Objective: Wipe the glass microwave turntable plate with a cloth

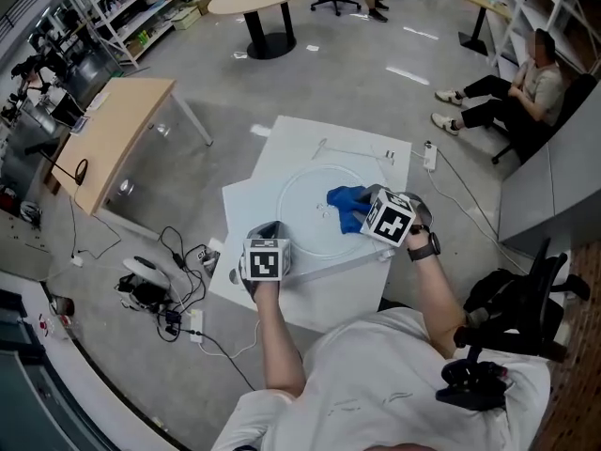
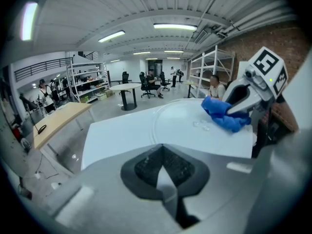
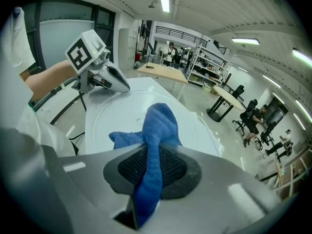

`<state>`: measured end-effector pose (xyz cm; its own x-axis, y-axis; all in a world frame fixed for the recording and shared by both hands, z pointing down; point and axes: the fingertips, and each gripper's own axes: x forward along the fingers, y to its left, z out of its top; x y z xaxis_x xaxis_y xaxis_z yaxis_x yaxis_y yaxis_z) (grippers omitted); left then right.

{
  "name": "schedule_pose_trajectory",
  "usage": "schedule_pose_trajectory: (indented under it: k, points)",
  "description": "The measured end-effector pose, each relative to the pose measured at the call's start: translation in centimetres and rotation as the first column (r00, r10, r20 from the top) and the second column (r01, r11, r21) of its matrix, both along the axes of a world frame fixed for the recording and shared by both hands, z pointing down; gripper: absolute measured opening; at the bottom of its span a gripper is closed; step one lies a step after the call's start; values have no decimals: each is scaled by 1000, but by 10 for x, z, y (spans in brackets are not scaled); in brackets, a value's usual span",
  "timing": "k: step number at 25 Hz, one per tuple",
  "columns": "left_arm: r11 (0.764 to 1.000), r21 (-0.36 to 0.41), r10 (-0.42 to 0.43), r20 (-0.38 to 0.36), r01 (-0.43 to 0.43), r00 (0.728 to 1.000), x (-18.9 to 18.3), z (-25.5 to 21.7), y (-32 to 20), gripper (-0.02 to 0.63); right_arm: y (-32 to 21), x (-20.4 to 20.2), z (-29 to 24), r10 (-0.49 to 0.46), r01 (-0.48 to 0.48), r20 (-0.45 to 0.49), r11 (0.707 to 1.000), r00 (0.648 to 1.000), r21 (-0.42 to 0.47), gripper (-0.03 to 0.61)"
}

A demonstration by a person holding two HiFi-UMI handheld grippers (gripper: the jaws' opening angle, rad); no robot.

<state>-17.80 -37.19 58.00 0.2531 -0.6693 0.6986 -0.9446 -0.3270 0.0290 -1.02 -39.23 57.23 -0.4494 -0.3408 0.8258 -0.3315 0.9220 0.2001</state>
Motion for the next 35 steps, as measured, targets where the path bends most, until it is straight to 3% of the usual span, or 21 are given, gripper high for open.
schedule_pose_trajectory:
  k: [5, 15, 23, 35]
  points:
    - [1000, 16, -2, 32, 2, 999, -5, 8, -3, 0, 25, -21, 1, -62, 62, 38, 998, 997, 8, 64]
    - [1000, -3, 10, -14, -10, 1000, 3, 2, -2, 0, 55, -76, 3, -219, 221, 42, 975, 975, -26, 64]
    - [1000, -9, -1, -32, 1, 1000, -6, 9, 2, 0, 32, -129, 10, -226, 230, 79, 972, 971, -39, 66]
    - [1000, 3, -6, -48, 6, 999, -2, 6, 0, 0, -35, -153, 6, -190, 181, 102, 979, 976, 93, 69]
